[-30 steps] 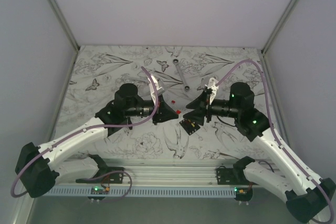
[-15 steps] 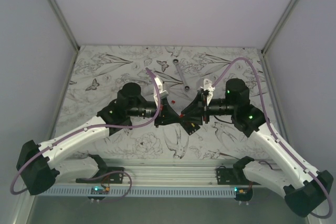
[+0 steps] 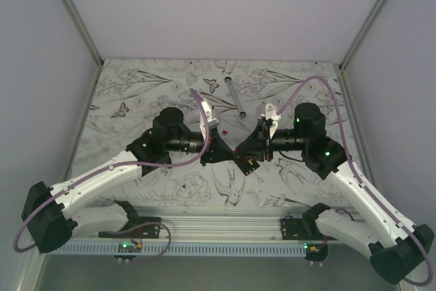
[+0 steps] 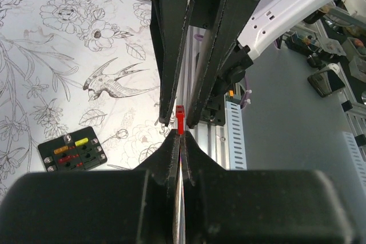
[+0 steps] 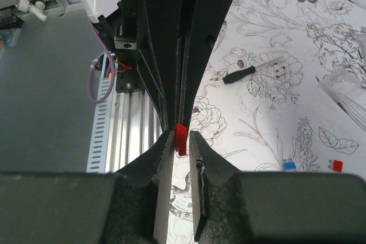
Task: Snap on the fuse box
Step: Pick up the fuse from the center of the board, then install the fuse at the fuse box base.
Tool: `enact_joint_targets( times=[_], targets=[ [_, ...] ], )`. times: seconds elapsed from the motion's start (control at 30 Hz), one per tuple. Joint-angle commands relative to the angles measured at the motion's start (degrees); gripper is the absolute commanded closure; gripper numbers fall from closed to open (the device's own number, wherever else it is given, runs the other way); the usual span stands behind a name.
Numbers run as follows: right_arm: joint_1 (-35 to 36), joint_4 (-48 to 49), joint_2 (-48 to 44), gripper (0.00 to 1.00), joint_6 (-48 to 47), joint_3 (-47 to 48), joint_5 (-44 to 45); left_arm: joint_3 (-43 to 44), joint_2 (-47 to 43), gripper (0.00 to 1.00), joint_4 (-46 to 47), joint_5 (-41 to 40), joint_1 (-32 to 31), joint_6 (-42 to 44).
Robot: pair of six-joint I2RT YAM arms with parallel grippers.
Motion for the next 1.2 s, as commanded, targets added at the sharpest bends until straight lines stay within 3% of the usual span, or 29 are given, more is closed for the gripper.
enact_joint_targets(
  times=[0.0,0.3,0.53,0.63,0.93,1.17],
  targets=[
    [0.40,-0.41,-0.70,0.79,-0.18,2.35,-0.99,1.26,0.17,1.00,0.21,1.62,-0.49,1.70],
    [0.38,-1.67,0.19,1.00,0.05,2.27,0.43,1.00,-0.21,1.00,0.12,-0.11,-0.75,1.88],
    [0.40,-6.03,-0.33,1.00,1.09,1.82,12.00,-2.88,-3.89,0.63,-4.32,-10.39,-0.43,2.10],
    [0.64,-7.15,0.25,1.00,2.92,0.28,18.40,-4.65,-6.55,0.54,-7.73,-17.16,0.29,0.66],
    [7.10,-9.11,4.59,1.00,7.80,-5.55,41.46,-10.27,-12.21,0.39,-16.32,-38.41,2.64,-5.42],
    [9.06,-7.81,9.56,1.00,10.15,-10.28,49.95,-13.08,-11.22,0.23,-18.44,-43.46,7.94,-9.46]
  ],
)
